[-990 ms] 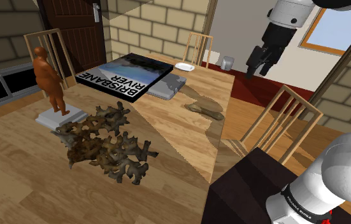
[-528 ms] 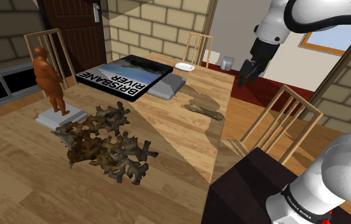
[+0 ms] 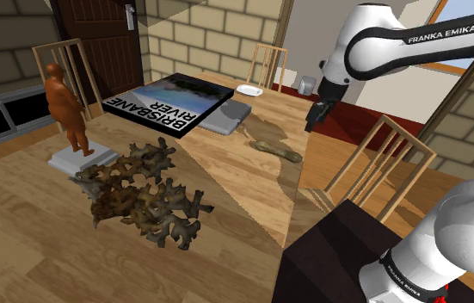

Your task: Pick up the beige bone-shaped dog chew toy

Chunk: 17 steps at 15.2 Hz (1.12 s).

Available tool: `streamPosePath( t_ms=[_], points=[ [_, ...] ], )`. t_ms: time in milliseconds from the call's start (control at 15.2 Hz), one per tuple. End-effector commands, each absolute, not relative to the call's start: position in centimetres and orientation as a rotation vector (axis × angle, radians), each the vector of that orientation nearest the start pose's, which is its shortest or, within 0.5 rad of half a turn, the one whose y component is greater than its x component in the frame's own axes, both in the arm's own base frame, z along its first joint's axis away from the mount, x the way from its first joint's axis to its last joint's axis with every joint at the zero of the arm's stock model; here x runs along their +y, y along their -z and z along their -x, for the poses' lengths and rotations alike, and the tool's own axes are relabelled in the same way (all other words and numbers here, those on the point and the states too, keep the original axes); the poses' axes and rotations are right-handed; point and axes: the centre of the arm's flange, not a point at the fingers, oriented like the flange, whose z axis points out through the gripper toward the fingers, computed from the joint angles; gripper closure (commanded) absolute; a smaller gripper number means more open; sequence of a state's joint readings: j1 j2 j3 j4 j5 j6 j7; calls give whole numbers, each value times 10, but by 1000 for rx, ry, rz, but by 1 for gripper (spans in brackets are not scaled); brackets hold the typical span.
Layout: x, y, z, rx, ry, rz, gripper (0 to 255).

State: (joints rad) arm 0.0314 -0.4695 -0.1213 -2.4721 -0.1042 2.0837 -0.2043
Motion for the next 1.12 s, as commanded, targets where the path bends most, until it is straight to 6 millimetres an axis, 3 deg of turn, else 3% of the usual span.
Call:
streamPosePath(
  t_ms=[0,1056],
  points=[
    [-52,-441,-424,-336,120,3177,0],
    [-103,-281,-547,-799,135,3135,0]
  ],
)
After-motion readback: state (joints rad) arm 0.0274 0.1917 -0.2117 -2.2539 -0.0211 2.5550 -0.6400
